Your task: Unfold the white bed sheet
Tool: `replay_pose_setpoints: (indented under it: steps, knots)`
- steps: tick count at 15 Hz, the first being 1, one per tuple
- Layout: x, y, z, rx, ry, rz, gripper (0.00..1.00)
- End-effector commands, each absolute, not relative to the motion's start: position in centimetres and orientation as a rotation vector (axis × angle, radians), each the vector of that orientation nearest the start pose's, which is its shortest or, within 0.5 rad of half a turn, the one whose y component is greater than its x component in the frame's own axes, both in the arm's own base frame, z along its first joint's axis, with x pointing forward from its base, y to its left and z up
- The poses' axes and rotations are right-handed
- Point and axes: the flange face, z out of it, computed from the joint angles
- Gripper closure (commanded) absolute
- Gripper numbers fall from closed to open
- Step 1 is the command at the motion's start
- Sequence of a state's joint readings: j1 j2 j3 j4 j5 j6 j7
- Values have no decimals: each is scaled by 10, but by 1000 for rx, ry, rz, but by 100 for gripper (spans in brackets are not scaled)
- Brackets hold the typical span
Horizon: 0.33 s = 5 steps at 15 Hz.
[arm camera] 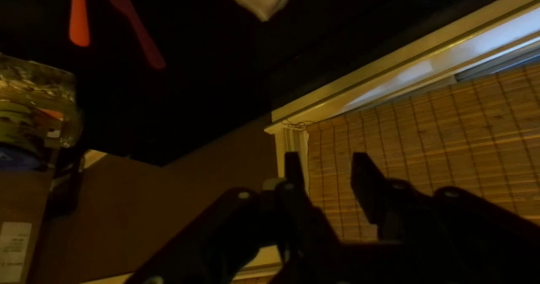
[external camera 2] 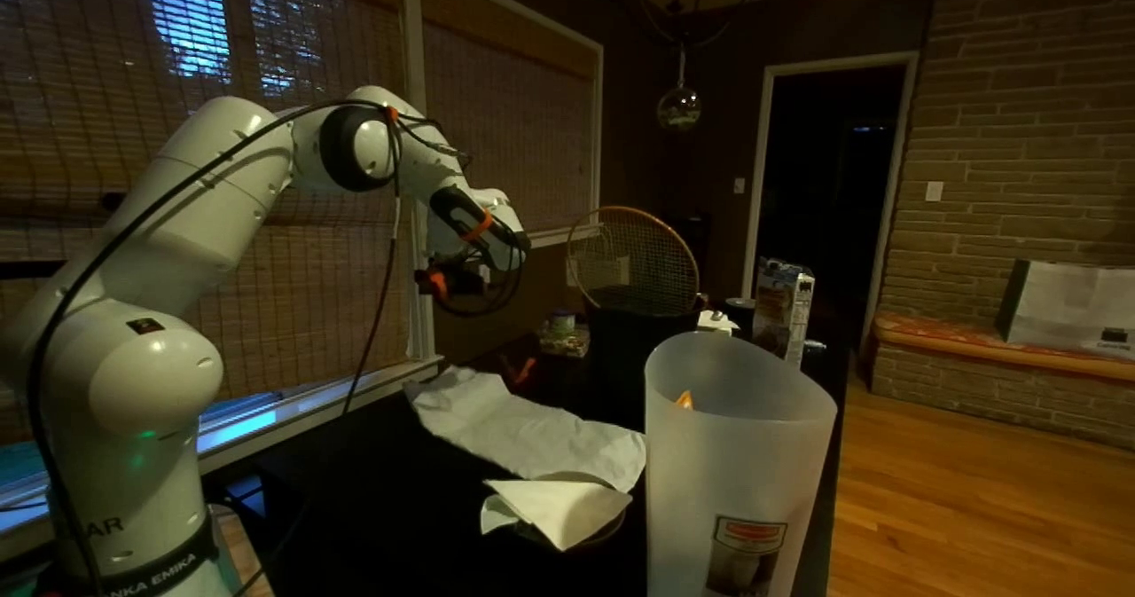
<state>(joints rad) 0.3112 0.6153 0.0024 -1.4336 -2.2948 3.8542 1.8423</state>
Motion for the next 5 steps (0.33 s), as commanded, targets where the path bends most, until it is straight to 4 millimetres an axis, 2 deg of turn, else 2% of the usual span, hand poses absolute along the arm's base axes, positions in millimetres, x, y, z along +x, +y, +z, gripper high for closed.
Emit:
replay_pose_setpoints:
  steps: [1, 4, 5]
  knots:
    - [553, 245, 341, -2397, -1340, -867, 32]
    - [558, 205, 334, -2437, -1474, -904, 10]
    - [566, 223, 330, -2416, -1406, -879, 29]
